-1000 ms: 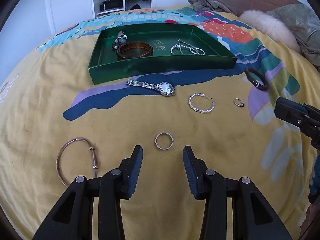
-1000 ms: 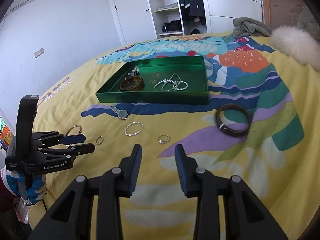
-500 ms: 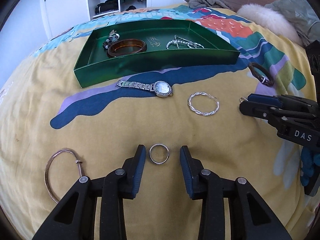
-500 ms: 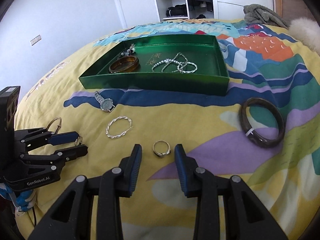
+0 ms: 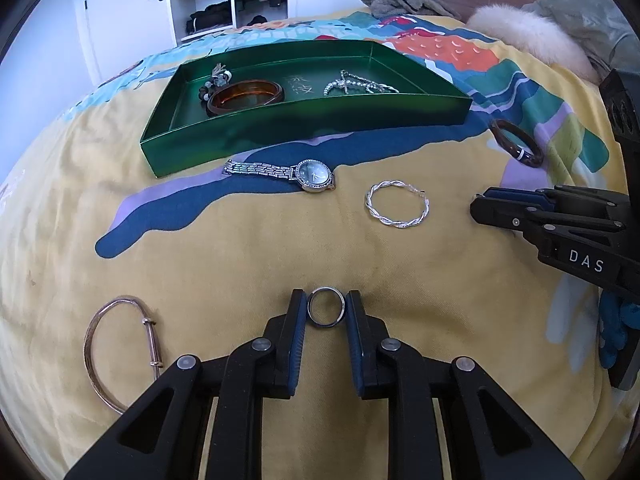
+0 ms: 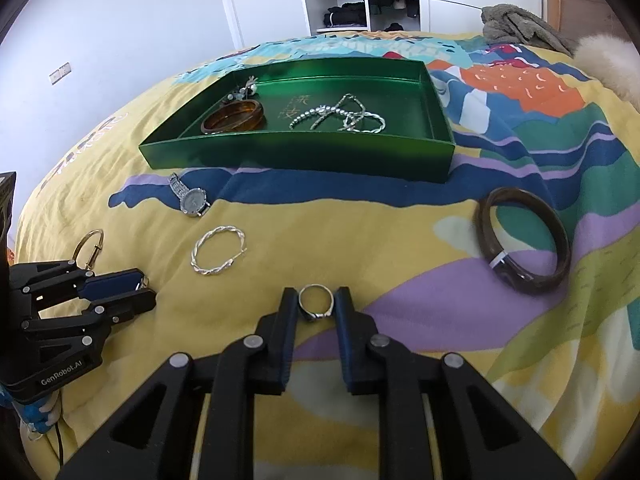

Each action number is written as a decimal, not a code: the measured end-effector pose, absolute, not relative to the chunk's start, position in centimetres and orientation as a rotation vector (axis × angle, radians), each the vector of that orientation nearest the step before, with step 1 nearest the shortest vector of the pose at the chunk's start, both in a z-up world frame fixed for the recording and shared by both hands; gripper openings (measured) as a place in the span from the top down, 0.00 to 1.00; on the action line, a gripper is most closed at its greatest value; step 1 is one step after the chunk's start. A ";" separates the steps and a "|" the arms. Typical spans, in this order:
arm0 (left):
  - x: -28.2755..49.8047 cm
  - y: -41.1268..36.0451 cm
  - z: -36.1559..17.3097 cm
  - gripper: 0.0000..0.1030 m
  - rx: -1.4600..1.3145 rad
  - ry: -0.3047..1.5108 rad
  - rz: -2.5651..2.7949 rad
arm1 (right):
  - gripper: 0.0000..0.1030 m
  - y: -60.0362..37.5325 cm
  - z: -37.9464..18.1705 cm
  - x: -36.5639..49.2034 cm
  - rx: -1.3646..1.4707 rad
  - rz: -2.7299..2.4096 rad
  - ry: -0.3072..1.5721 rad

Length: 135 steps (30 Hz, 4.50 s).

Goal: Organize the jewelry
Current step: 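Grasp the plain silver ring with the left tool while the right tool grasps the stone-set silver ring, then carry both small rings over the green tray and lower them, then open both tools to drop the rings into the tray, then withdraw both open tools toward the remaining jewelry on the duvet, then grasp the thin rose-gold bangle with the left tool while the right tool grasps the twisted silver hoop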

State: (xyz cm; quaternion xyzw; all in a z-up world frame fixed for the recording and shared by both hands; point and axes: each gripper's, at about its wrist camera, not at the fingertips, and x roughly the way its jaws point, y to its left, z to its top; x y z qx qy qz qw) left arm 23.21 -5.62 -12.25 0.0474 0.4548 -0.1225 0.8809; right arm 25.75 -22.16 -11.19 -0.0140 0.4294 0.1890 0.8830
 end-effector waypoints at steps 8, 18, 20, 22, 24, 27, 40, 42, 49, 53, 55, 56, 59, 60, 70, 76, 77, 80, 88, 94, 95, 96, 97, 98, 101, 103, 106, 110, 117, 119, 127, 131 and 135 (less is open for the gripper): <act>22.7 -5.1 -11.4 0.81 0.056 0.947 -0.250 | 0.83 -22.6 -10.0 24.2 0.000 0.375 0.867; 21.7 -4.1 -8.3 0.81 0.020 0.893 -0.264 | 0.83 -23.1 -7.1 22.3 0.008 0.361 0.817; 21.8 -3.6 -7.4 0.81 0.012 0.878 -0.267 | 0.83 -23.1 -6.3 22.1 0.006 0.361 0.801; 22.3 -3.2 -6.4 0.81 0.003 0.865 -0.268 | 0.83 -23.0 -5.6 22.2 0.004 0.360 0.787; 23.1 -3.0 -5.7 0.81 -0.001 0.855 -0.267 | 0.83 -23.0 -4.8 22.5 0.001 0.357 0.771; 24.9 -2.6 -4.2 0.81 -0.006 0.837 -0.263 | 0.83 -22.8 -3.6 23.4 -0.008 0.352 0.748; 37.5 -2.9 -3.5 0.81 -0.004 0.859 -0.172 | 0.83 -22.8 -0.9 34.5 0.022 0.294 0.692; 38.9 -3.1 -4.5 0.81 0.010 0.877 -0.157 | 0.83 -22.5 -1.6 36.5 0.017 0.288 0.704; 41.8 -3.2 -7.8 0.81 0.052 0.916 -0.131 | 0.83 -21.4 -5.9 42.6 0.014 0.266 0.794; 42.2 -3.0 -9.1 0.81 0.065 0.932 -0.127 | 0.83 -21.2 -7.8 44.4 0.006 0.239 0.836; 42.1 -3.2 -9.3 0.81 0.083 0.919 -0.128 | 0.83 -21.1 -8.6 44.7 -0.008 0.232 0.851; 42.0 -3.3 -9.3 0.81 0.090 0.915 -0.130 | 0.83 -21.1 -9.0 44.8 -0.014 0.231 0.858; 42.1 -3.5 -9.3 0.81 0.097 0.910 -0.128 | 0.83 -20.8 -9.3 44.4 -0.050 0.219 0.851; 42.1 -3.7 -9.3 0.81 0.100 0.910 -0.128 | 0.82 -20.8 -9.3 44.3 -0.047 0.216 0.850; 42.6 -4.0 -8.4 0.80 0.125 0.936 -0.121 | 0.82 -21.5 -8.2 43.2 -0.027 0.212 0.848; 40.2 -2.8 -2.3 0.72 0.088 0.861 -0.130 | 0.79 -22.5 -2.7 39.8 -0.036 0.212 0.771; 39.5 -2.5 -1.0 0.71 0.090 0.839 -0.128 | 0.78 -22.8 -1.2 38.9 -0.031 0.212 0.749; 36.4 -1.3 3.2 0.68 0.093 0.777 -0.113 | 0.76 -23.3 2.9 35.8 -0.022 0.217 0.684; 27.0 2.9 11.1 0.63 0.081 0.669 -0.052 | 0.71 -23.8 12.6 26.5 -0.025 0.227 0.545; 20.1 6.4 13.8 0.63 0.054 0.615 -0.021 | 0.70 -24.8 16.6 19.3 0.002 0.228 0.479; 19.1 6.9 14.0 0.63 0.049 0.609 -0.015 | 0.70 -24.7 17.0 18.4 -0.003 0.227 0.472; 18.2 7.2 14.1 0.63 0.046 0.603 -0.012 | 0.70 -24.8 17.4 17.3 -0.005 0.227 0.464; 17.3 7.6 14.3 0.63 0.044 0.596 -0.011 | 0.70 -24.9 17.6 16.3 -0.006 0.227 0.458; 16.5 7.9 14.4 0.63 0.044 0.590 -0.008 | 0.70 -25.0 17.9 15.2 -0.009 0.226 0.450; 14.5 8.9 14.6 0.63 0.036 0.577 -0.008 | 0.70 -25.4 18.6 12.7 -0.010 0.222 0.435; 13.4 9.4 14.6 0.63 0.029 0.575 -0.006 | 0.69 -25.5 18.9 11.3 -0.009 0.217 0.425; 12.3 9.8 14.4 0.62 0.017 0.571 -0.013 | 0.66 -25.5 19.0 9.4 -0.005 0.217 0.416; 11.4 10.1 13.8 0.56 0.009 0.570 -0.018 | 0.61 -25.4 18.5 7.9 -0.005 0.221 0.419; 11.3 10.5 10.4 0.52 -0.005 0.621 -0.031 | 0.60 -24.7 15.4 7.5 0.005 0.238 0.470; 11.7 10.7 9.0 0.52 -0.010 0.647 -0.031 | 0.60 -24.4 14.2 8.0 0.006 0.241 0.494; 14.3 11.1 1.2 0.52 -0.030 0.797 -0.052 | 0.59 -22.0 9.0 10.9 -0.002 0.304 0.575; 16.0 11.2 -2.8 0.52 -0.032 0.879 -0.061 | 0.59 -20.3 6.0 12.8 -0.015 0.349 0.623; 17.6 11.3 -6.3 0.53 -0.048 0.947 -0.071 | 0.56 -18.9 2.9 14.9 -0.021 0.382 0.674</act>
